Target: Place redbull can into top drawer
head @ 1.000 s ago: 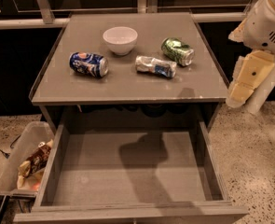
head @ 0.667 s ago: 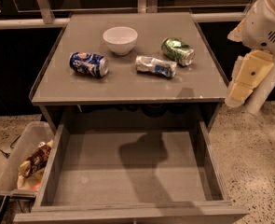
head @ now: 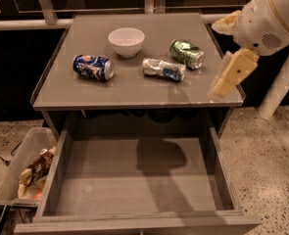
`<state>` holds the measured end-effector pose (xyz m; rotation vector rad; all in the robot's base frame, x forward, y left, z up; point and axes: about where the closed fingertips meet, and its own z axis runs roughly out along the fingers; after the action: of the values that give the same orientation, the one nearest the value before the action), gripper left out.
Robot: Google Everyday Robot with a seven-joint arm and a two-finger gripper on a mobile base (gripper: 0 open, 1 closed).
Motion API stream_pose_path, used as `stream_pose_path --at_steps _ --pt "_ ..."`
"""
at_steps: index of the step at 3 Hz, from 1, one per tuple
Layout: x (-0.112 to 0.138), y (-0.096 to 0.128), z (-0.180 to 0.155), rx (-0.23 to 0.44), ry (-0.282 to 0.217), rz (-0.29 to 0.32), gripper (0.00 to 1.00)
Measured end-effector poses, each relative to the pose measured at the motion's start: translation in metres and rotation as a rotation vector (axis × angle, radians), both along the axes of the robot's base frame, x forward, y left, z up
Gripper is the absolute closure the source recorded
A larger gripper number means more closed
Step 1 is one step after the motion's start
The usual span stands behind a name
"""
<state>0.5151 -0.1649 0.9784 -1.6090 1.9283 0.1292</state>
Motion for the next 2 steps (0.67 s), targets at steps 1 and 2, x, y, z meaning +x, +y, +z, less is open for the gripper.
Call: stream_pose_path --at_steps 1,2 --pt "0.021 0.042 0.009 0.188 -0.049 0.087 0.0" --pt "0.038 0.081 0.01 0.271 -0.041 0.152 0.0"
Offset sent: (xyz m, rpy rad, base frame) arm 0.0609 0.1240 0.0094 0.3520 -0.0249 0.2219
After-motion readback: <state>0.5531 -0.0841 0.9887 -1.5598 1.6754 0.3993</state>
